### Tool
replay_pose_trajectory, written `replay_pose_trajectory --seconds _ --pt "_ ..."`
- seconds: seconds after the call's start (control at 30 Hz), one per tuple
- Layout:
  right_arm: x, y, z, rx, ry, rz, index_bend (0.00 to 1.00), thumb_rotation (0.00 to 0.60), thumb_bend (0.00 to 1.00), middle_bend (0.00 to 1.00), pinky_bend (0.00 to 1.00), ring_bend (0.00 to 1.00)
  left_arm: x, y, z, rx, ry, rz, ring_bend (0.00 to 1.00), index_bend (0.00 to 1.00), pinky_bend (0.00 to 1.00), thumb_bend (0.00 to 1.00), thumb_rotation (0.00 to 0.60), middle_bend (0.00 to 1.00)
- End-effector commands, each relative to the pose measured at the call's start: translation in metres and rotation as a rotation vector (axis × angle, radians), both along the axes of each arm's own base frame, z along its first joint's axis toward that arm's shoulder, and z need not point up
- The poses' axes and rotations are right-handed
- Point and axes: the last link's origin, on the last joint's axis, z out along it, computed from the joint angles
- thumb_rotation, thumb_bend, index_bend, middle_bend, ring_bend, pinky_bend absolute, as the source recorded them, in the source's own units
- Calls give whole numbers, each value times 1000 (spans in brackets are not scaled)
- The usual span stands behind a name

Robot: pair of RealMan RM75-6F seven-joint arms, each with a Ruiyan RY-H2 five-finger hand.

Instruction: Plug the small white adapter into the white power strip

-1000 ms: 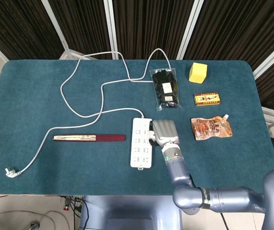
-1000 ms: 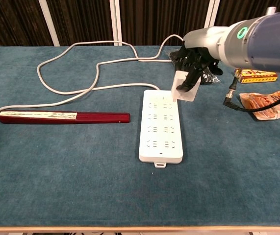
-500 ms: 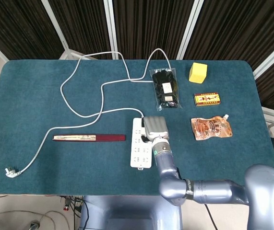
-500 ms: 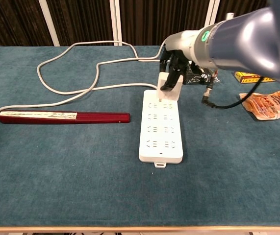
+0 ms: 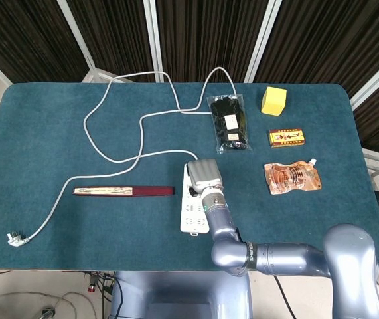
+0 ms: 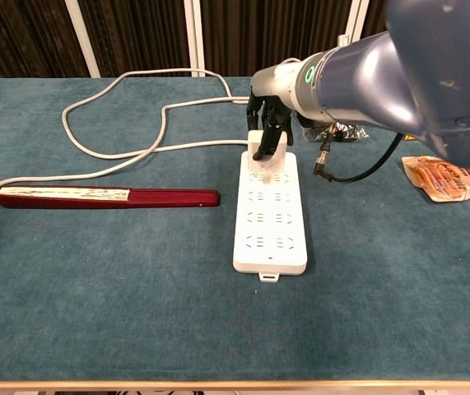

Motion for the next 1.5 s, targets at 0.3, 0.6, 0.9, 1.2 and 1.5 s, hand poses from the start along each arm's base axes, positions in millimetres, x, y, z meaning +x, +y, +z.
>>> replay_pose_trajectory --seconds 0.3,0.6,0.9,1.2,1.5 --pt "-9 -10 7 -32 5 19 776 600 651 783 837 866 0 0 0 7 6 2 0 220 79 189 600 0" --pt "-23 -13 5 -40 -120 -26 781 600 651 783 837 867 0 0 0 9 10 3 0 220 79 189 600 0" --pt "-28 -15 2 -58 -138 -23 784 600 651 783 837 866 0 0 -1 9 12 8 0 221 79 189 600 0" --pt "-33 -16 1 -59 -118 0 784 600 650 783 837 866 0 0 -1 11 17 11 0 221 79 189 600 0" --pt "-39 -16 2 -58 -108 16 785 600 651 783 837 867 0 0 -1 12 16 12 0 220 79 189 600 0"
